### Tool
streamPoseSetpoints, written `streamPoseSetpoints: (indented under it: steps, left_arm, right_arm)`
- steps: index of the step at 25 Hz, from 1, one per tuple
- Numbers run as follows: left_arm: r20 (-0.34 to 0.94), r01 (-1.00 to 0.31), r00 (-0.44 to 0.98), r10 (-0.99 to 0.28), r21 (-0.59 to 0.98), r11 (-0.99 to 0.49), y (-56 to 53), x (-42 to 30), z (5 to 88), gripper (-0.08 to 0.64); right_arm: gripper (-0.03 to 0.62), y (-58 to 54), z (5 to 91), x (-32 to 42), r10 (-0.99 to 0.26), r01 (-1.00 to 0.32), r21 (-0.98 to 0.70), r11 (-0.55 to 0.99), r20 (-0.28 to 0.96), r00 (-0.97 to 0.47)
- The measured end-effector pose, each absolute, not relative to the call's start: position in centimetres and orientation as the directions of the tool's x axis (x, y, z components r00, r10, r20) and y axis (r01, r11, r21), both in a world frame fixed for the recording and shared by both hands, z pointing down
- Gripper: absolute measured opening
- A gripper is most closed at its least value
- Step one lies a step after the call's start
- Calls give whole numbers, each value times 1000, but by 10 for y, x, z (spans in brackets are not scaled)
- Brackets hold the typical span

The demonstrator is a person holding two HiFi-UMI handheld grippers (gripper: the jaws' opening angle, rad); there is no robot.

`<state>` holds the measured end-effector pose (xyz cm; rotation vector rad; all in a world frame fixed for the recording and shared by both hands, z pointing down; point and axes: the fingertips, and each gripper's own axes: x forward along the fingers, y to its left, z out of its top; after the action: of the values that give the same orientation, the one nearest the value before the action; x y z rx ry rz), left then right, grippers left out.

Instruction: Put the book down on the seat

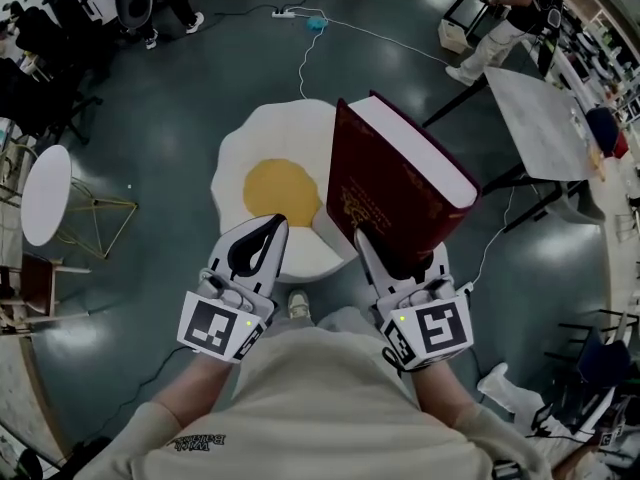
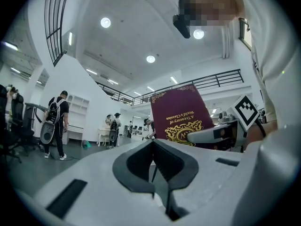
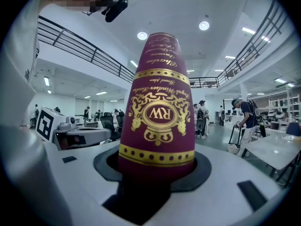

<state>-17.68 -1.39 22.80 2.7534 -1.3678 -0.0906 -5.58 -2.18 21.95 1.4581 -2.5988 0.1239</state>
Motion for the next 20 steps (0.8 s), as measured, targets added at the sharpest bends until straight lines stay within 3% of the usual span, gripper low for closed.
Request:
streamPoseSetpoints:
  steps: [20]
  left_arm:
    - [2, -843, 535, -845, 72, -534, -40, -140, 224, 5]
  right_arm:
    - [227, -61, 220, -30, -780, -796, -17, 605, 187, -597]
